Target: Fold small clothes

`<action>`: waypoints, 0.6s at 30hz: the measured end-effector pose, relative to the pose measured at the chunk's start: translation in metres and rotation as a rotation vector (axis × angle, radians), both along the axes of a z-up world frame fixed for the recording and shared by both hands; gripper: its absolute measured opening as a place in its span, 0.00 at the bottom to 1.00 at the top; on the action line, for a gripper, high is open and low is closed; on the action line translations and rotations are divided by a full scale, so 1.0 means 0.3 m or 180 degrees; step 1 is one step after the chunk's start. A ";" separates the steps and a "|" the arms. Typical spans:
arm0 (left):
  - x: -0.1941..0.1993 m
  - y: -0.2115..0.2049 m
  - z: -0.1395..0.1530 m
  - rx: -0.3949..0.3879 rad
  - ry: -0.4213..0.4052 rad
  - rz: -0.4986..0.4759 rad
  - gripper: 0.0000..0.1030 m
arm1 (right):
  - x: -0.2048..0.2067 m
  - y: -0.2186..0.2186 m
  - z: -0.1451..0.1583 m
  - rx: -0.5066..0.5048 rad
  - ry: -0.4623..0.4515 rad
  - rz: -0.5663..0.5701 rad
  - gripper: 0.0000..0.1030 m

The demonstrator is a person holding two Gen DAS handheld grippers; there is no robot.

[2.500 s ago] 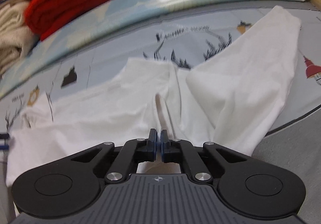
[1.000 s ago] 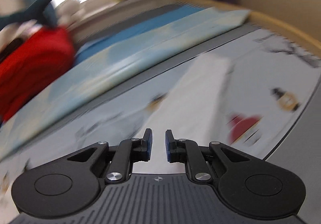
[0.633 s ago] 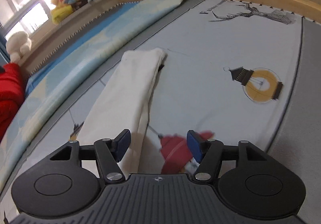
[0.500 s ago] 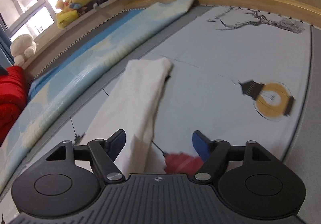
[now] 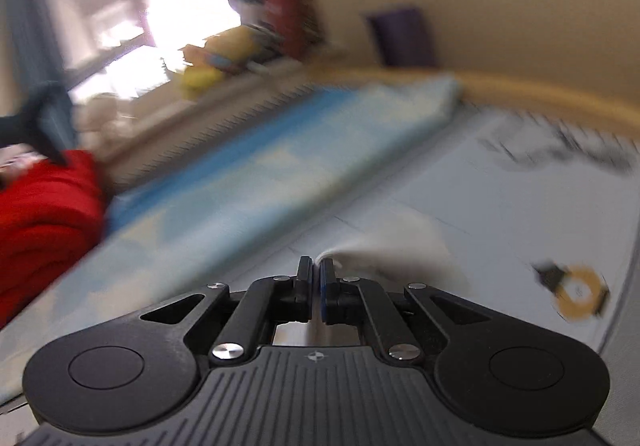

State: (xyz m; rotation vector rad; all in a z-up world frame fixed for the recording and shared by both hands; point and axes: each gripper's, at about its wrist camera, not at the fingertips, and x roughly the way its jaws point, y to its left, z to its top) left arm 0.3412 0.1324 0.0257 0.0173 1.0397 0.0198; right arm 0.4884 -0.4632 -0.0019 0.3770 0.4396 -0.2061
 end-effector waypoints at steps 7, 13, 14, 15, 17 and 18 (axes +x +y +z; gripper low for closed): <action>-0.032 0.080 0.043 -0.0090 -0.0095 0.0248 0.39 | -0.180 0.569 0.198 -0.0455 -0.0479 0.1409 0.03; -0.048 0.166 0.077 -0.0316 -0.0159 0.0526 0.39 | -0.424 1.059 0.050 -0.0411 0.0148 0.3038 0.11; -0.051 0.175 0.078 -0.0366 -0.0156 0.0565 0.39 | -0.459 1.107 0.014 -0.0354 0.0392 0.3283 0.14; -0.051 0.181 0.077 -0.0416 -0.0141 0.0590 0.39 | -0.495 1.145 -0.022 -0.0304 0.0653 0.3508 0.19; -0.050 0.179 0.072 -0.0486 -0.0107 0.0582 0.39 | -0.564 1.188 -0.054 -0.0438 0.1033 0.3812 0.22; -0.047 0.176 0.071 -0.0524 -0.0100 0.0565 0.39 | -0.595 1.189 -0.044 -0.0573 0.1128 0.3861 0.25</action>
